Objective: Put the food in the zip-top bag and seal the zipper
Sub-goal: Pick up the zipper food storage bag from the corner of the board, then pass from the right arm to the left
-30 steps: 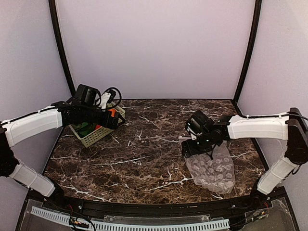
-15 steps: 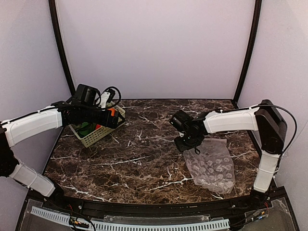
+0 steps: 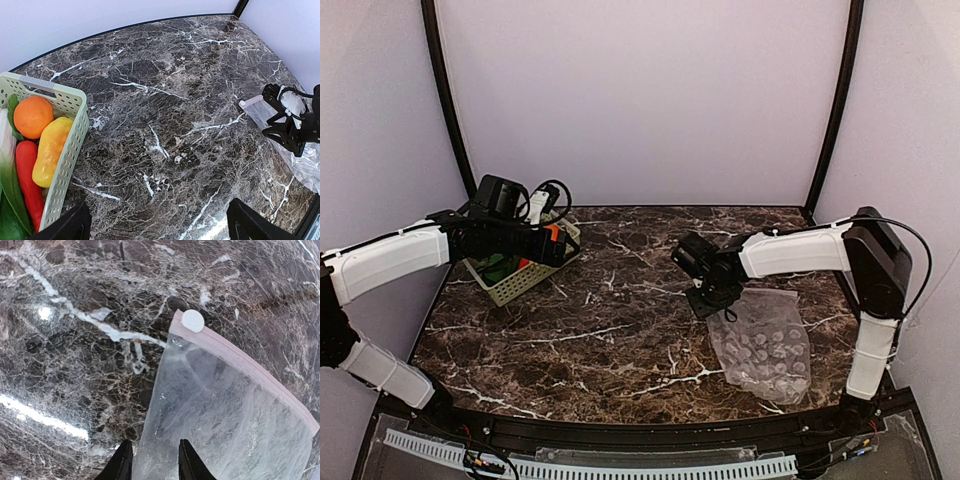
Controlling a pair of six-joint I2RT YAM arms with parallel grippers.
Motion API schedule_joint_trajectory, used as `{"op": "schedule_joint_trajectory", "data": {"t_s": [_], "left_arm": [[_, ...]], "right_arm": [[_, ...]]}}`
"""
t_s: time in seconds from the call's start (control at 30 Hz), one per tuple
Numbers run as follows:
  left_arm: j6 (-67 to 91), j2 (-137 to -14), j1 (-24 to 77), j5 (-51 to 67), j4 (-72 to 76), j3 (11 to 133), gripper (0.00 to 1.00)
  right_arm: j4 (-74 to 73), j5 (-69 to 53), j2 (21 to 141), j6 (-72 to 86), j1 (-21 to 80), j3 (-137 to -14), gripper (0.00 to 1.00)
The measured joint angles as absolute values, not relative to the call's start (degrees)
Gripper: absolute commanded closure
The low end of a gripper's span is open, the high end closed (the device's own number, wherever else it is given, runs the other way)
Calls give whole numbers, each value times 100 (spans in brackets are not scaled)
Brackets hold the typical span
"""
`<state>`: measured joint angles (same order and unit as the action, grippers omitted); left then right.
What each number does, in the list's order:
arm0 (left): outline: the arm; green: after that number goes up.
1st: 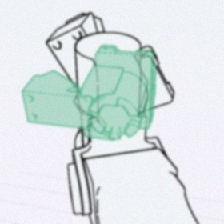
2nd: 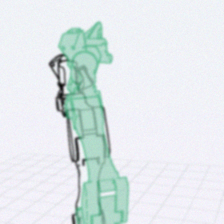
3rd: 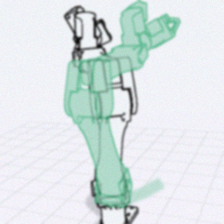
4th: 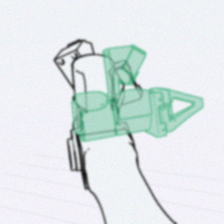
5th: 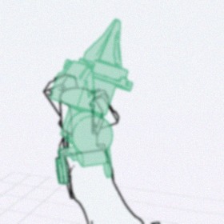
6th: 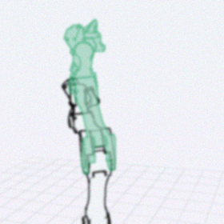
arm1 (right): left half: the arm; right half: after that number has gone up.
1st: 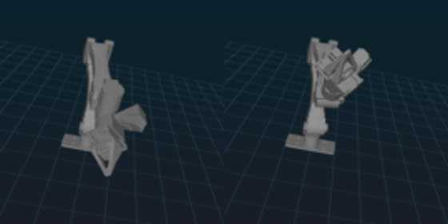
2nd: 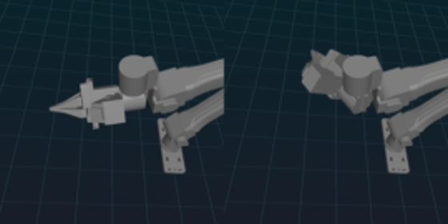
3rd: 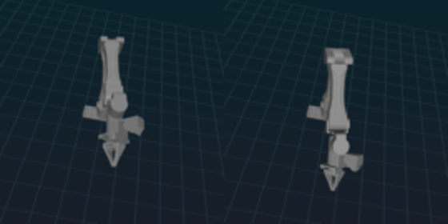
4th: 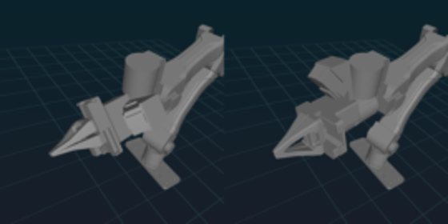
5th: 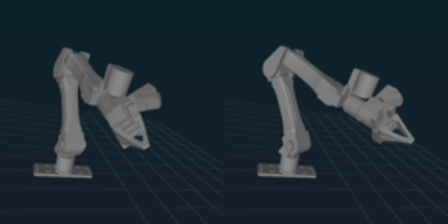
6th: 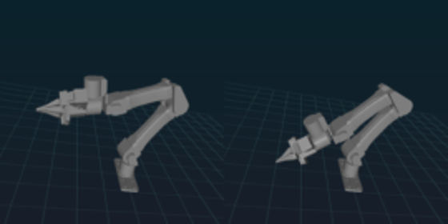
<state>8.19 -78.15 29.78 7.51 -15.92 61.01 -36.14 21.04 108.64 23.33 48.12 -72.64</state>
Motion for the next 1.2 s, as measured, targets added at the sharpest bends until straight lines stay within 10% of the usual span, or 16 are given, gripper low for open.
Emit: {"op": "schedule_joint_trajectory", "data": {"t_s": [0.17, 0.77, 1.2], "left_arm": [[819, -7815, 2978, 751, -1592, 6101, 5], [1789, -7813, 3000, 2458, -742, 5841, 4], [2818, -8479, 3065, 3924, 167, 5640, 4]], "right_arm": [[-3627, 2082, 10875, 2300, 4799, -7264, 99], [-2239, 1240, 8790, 2016, 5400, -6807, 100], [-1297, 1433, 9557, 2086, 6276, -7105, 100]]}}
